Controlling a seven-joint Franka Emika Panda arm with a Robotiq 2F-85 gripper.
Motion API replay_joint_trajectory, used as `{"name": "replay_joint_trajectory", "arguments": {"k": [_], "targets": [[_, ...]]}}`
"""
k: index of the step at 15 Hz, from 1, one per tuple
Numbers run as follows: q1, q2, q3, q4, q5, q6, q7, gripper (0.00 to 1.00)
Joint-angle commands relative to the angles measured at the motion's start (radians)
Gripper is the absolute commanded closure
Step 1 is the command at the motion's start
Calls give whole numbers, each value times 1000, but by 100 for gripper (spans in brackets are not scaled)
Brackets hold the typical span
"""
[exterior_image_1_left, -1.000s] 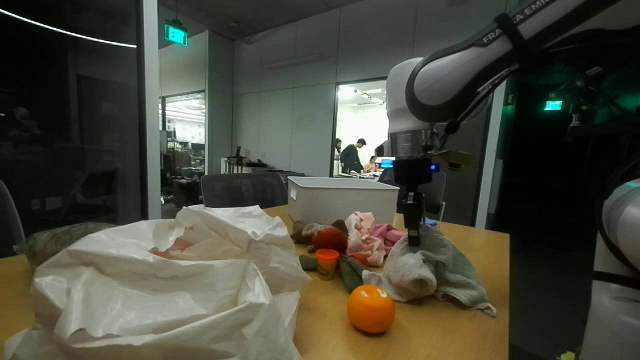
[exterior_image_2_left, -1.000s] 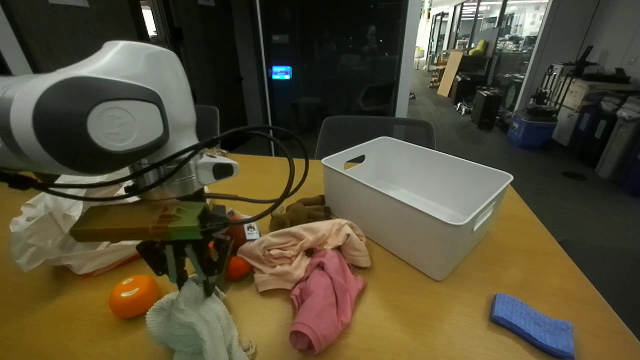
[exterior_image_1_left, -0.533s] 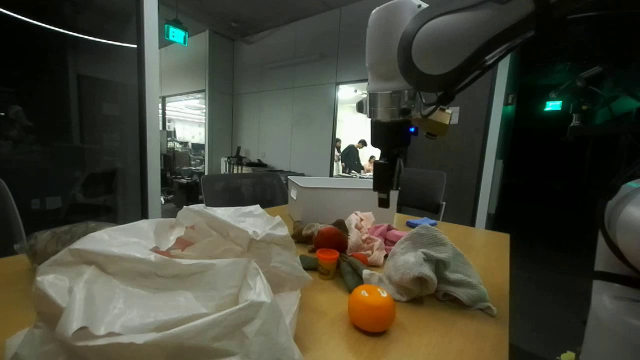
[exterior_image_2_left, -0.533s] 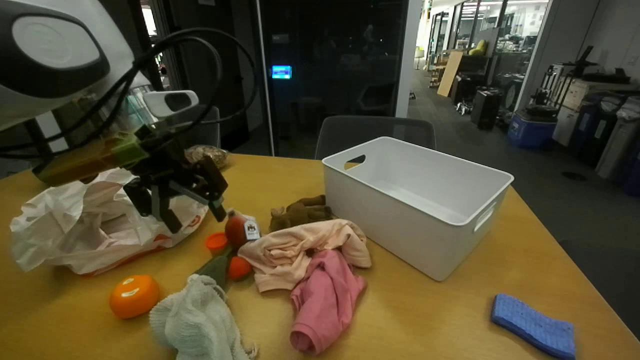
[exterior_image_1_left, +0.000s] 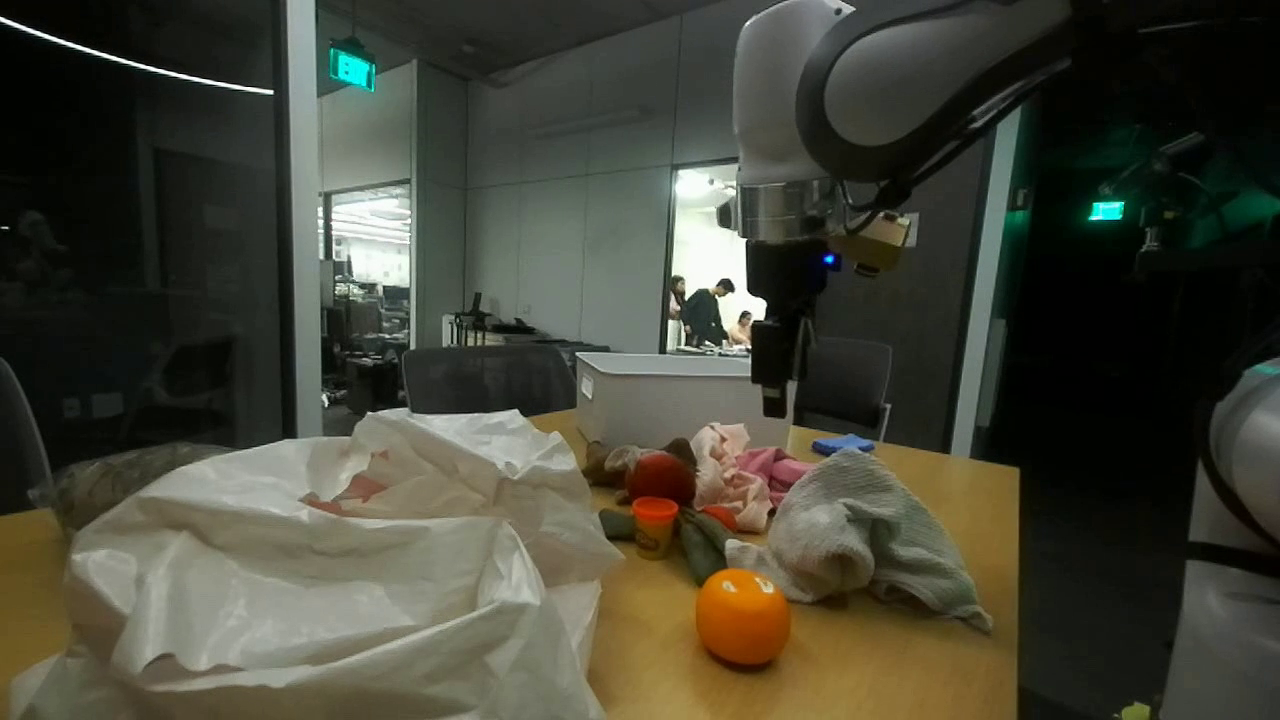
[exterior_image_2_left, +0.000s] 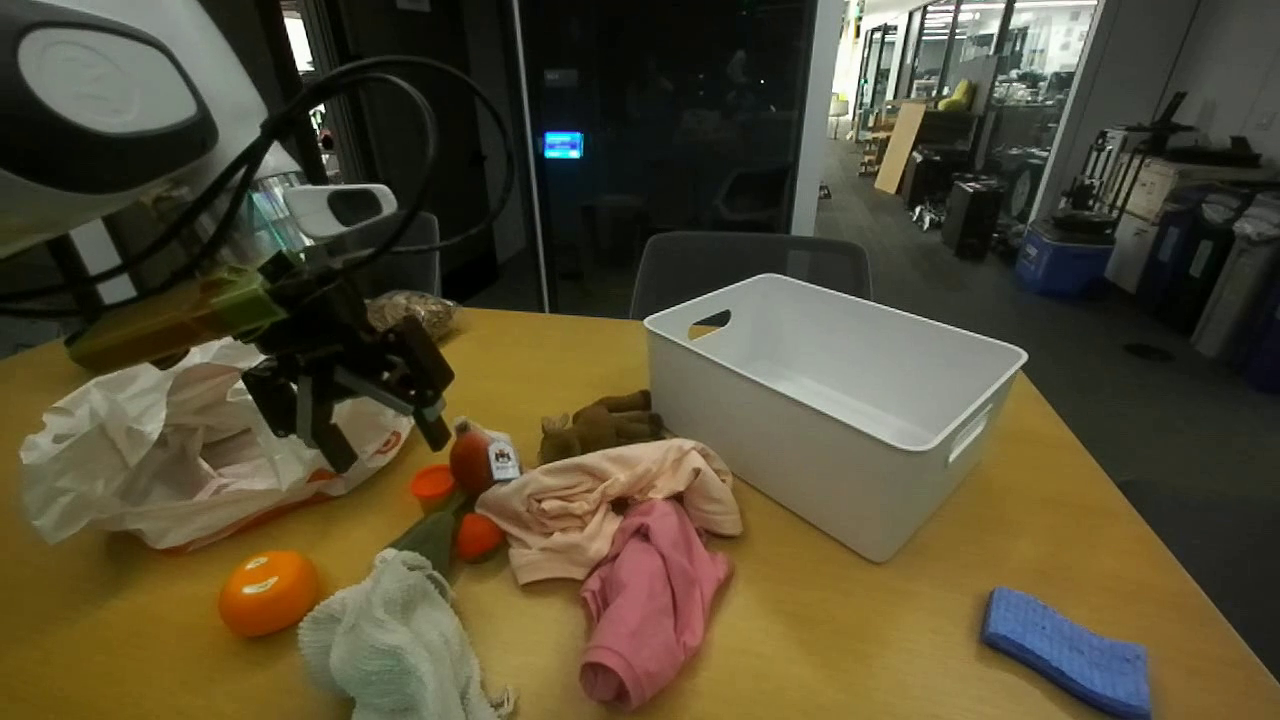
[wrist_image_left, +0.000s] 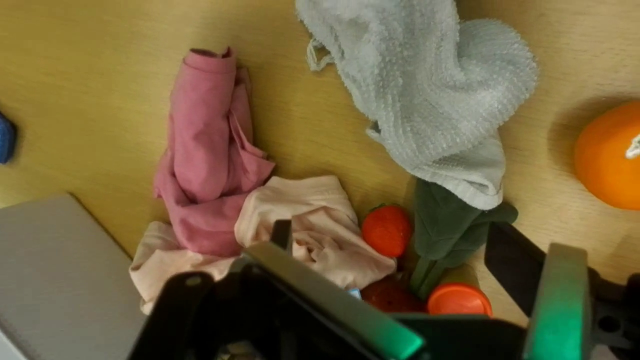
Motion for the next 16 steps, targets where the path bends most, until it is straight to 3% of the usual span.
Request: {"name": "replay_joint_trajectory", "arguments": {"k": [1,8,9,12,16], "targets": [[-8,9,-65,-13,65,-70,8,0],[-79,-40,-188,-184,120,57,16,0],[-93,10,-198,-133,118,62,9,0],[-145,26,-225,-146,94,136,3,0],[-169,99,-288,-147,140,91,-53,0]]}}
